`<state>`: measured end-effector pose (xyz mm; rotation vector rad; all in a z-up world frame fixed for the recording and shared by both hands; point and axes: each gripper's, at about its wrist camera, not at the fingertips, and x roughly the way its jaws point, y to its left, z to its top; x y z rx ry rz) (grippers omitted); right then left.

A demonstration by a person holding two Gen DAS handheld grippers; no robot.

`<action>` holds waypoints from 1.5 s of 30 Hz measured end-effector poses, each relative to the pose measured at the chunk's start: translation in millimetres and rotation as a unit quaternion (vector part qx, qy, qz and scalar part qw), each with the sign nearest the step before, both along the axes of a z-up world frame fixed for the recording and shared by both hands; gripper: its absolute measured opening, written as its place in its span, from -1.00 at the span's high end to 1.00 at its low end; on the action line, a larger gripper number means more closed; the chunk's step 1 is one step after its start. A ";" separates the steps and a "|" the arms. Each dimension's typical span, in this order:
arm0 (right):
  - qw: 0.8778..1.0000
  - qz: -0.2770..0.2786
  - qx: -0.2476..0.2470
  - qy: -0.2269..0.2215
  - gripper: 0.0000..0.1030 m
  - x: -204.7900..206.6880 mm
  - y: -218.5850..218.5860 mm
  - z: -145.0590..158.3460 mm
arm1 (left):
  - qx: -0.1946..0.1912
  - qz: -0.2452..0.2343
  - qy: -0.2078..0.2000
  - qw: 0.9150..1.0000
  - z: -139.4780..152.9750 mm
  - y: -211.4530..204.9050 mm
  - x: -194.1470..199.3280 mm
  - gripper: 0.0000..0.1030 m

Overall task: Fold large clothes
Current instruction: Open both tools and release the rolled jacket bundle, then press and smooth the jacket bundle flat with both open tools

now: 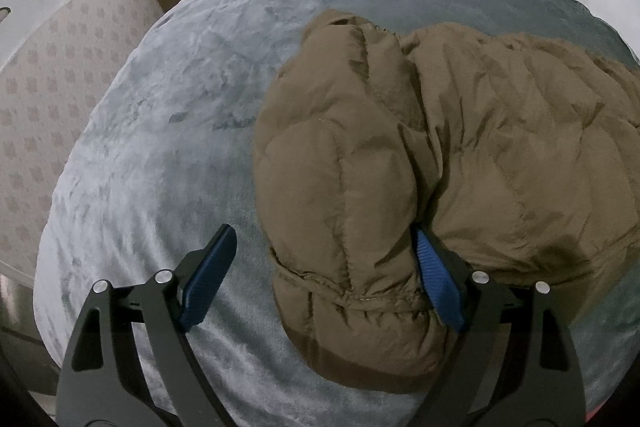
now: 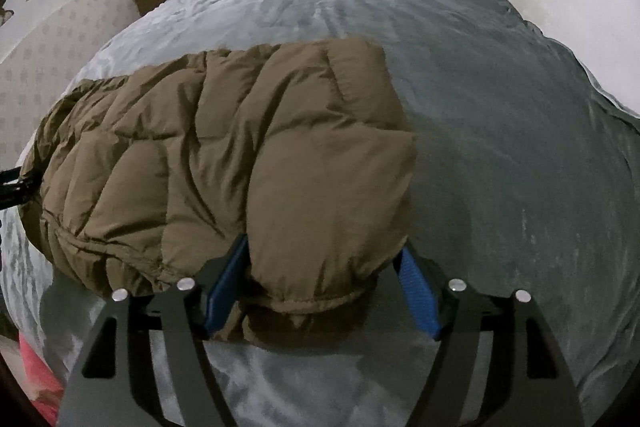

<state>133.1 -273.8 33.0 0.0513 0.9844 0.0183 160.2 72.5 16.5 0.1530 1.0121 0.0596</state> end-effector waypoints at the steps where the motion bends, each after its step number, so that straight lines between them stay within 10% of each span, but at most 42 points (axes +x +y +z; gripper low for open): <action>1: 1.000 0.000 -0.002 -0.001 -0.41 -1.4 0.3 1.6 | -0.001 0.000 0.000 1.000 -2.2 -0.9 0.3 -0.70; 25: 0.996 -0.056 -0.075 0.006 -0.63 16.3 -3.8 -35.5 | -0.053 0.005 0.003 0.999 -27.1 24.8 11.5 -0.83; 45: 0.995 -0.039 -0.072 -0.063 -0.63 -17.7 44.5 14.2 | -0.046 0.057 0.008 0.997 -31.6 80.1 2.0 -0.83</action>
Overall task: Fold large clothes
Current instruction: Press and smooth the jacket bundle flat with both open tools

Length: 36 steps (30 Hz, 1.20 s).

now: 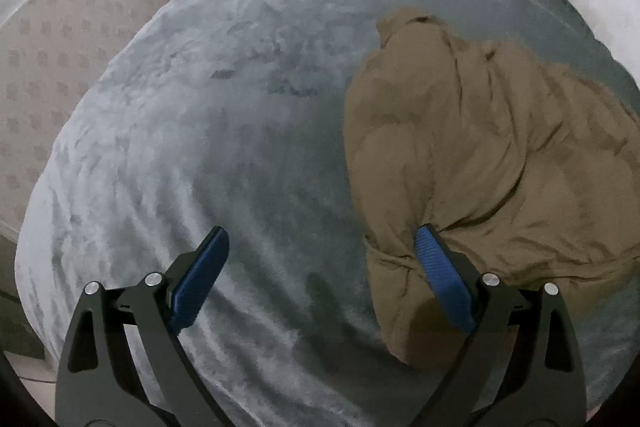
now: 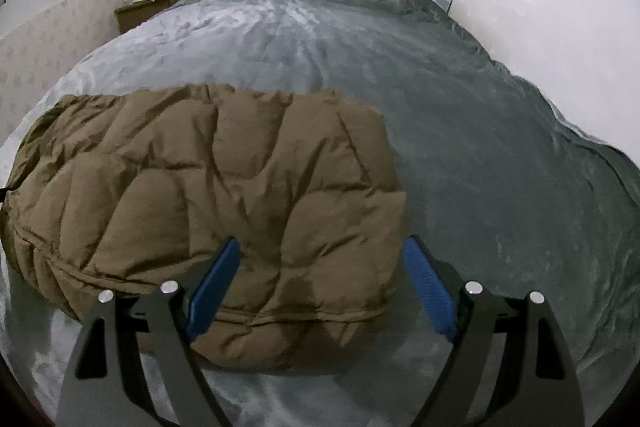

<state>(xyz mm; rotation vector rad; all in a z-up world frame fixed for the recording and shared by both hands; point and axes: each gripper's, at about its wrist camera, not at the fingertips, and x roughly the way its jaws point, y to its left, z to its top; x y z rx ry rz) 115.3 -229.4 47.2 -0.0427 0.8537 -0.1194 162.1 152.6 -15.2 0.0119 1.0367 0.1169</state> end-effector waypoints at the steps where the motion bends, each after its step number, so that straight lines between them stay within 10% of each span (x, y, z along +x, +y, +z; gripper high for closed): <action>1: 1.000 -0.002 0.002 0.003 -0.63 2.1 -0.9 -5.9 | 0.007 -0.001 -0.001 1.000 -1.7 -2.0 -0.5 -0.83; 8: 0.999 -0.018 0.012 0.027 -0.63 3.5 -5.1 -38.6 | 0.010 0.001 -0.009 1.000 4.4 0.2 -7.2 -0.82; 36: 0.996 -0.024 0.045 -0.070 -0.96 -81.0 81.4 7.7 | -0.012 -0.032 -0.090 0.995 55.8 -74.7 -126.2 -0.94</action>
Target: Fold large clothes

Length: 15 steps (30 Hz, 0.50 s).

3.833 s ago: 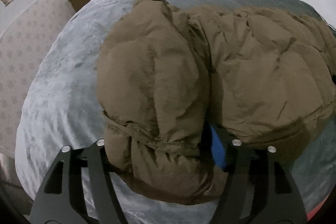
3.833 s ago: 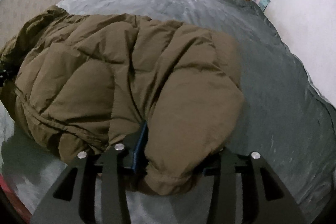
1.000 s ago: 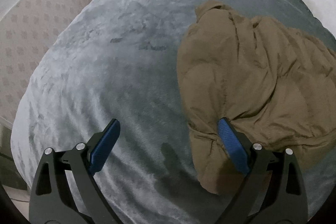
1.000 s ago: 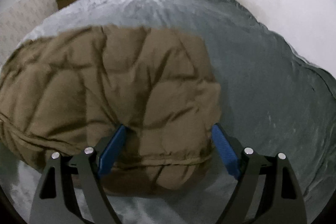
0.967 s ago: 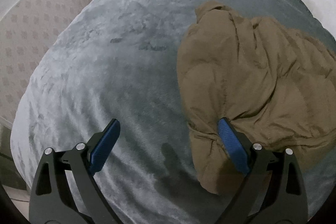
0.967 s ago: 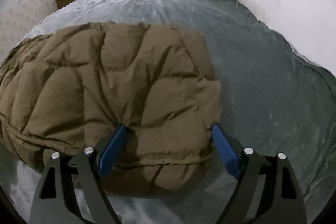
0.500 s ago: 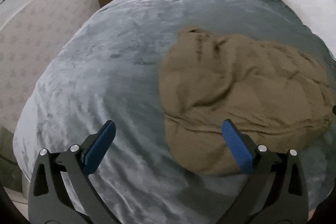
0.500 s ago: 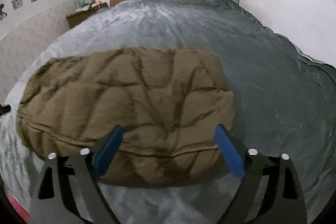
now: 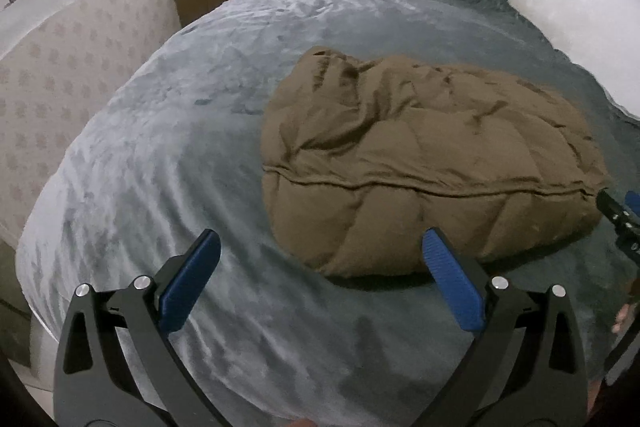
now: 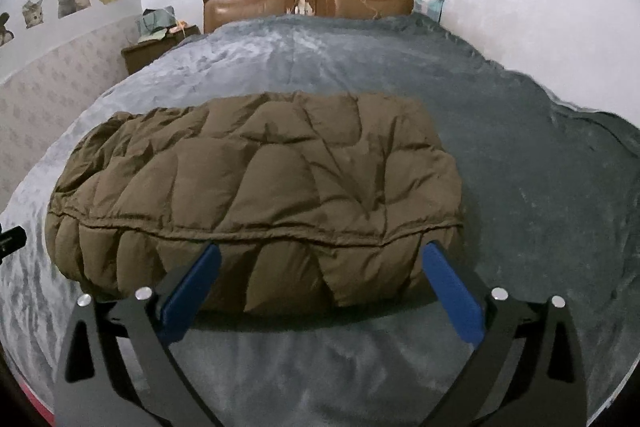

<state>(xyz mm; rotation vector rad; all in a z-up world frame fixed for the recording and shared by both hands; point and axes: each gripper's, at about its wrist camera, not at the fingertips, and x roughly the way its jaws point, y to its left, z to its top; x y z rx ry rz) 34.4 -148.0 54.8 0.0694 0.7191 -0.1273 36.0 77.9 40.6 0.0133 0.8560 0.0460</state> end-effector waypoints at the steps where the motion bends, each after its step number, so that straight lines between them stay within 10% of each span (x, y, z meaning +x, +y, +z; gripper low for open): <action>1: 1.000 -0.001 0.001 0.001 -0.96 -4.0 0.9 1.1 | -0.007 0.002 0.001 1.000 0.0 -1.1 -4.0 -0.94; 15: 1.000 -0.005 0.024 -0.019 -0.96 -48.2 20.8 41.0 | -0.002 0.001 -0.078 0.997 37.7 -16.8 -38.1 -0.94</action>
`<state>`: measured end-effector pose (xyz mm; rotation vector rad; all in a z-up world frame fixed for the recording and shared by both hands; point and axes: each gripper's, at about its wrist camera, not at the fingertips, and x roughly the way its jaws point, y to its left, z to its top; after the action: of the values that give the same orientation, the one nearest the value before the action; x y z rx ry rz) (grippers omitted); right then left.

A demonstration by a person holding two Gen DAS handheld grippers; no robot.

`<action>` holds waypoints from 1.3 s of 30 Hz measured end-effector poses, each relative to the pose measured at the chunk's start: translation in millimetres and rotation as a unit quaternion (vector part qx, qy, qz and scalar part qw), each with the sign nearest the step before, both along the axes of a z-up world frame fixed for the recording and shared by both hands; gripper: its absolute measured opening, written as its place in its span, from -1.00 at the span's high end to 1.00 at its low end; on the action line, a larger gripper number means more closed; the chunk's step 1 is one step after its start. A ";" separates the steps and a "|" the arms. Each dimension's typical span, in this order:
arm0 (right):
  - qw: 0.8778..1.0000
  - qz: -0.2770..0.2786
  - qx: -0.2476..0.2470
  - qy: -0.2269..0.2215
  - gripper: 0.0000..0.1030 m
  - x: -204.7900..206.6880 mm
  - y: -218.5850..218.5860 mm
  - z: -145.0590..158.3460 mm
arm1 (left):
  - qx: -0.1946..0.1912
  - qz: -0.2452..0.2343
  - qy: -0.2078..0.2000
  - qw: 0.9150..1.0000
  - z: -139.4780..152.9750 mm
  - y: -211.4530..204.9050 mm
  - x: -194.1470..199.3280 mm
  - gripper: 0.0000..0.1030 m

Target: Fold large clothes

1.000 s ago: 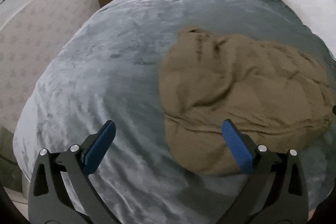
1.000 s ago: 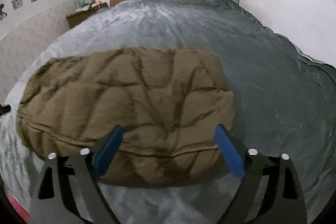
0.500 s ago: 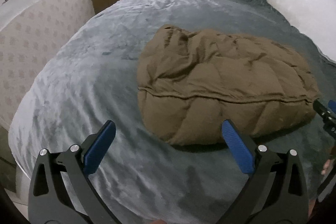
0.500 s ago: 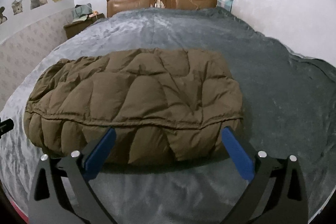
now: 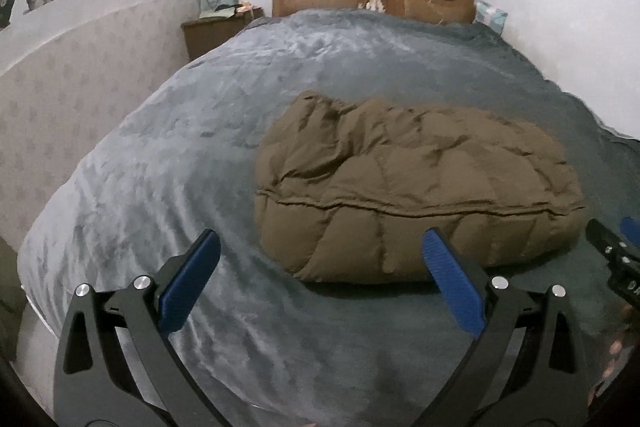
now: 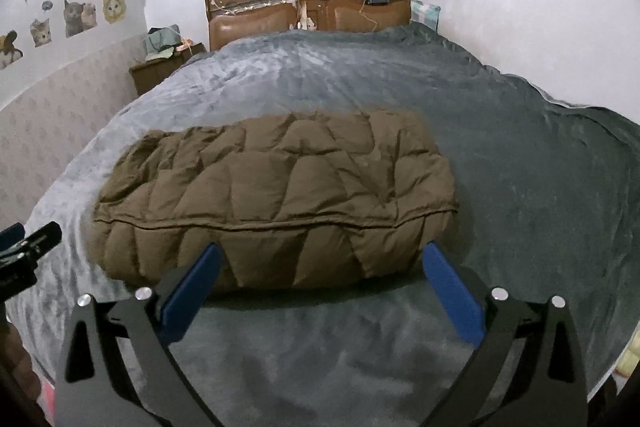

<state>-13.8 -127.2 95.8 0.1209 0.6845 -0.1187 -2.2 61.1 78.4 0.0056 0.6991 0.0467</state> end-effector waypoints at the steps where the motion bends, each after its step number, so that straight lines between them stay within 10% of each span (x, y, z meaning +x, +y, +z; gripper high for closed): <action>1: 1.000 -0.001 -0.006 -0.001 -0.96 -3.7 2.3 5.2 | -0.002 -0.006 -0.004 1.000 4.6 -2.3 -4.0 -0.94; 39: 0.999 -0.012 -0.023 -0.035 -0.96 -17.0 8.3 54.8 | 0.014 -0.009 -0.020 1.000 38.7 -7.9 -12.7 -0.94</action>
<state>-30.9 -118.9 150.7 0.0896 0.6107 -0.1531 -14.9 53.2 117.1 0.0376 0.6591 0.0394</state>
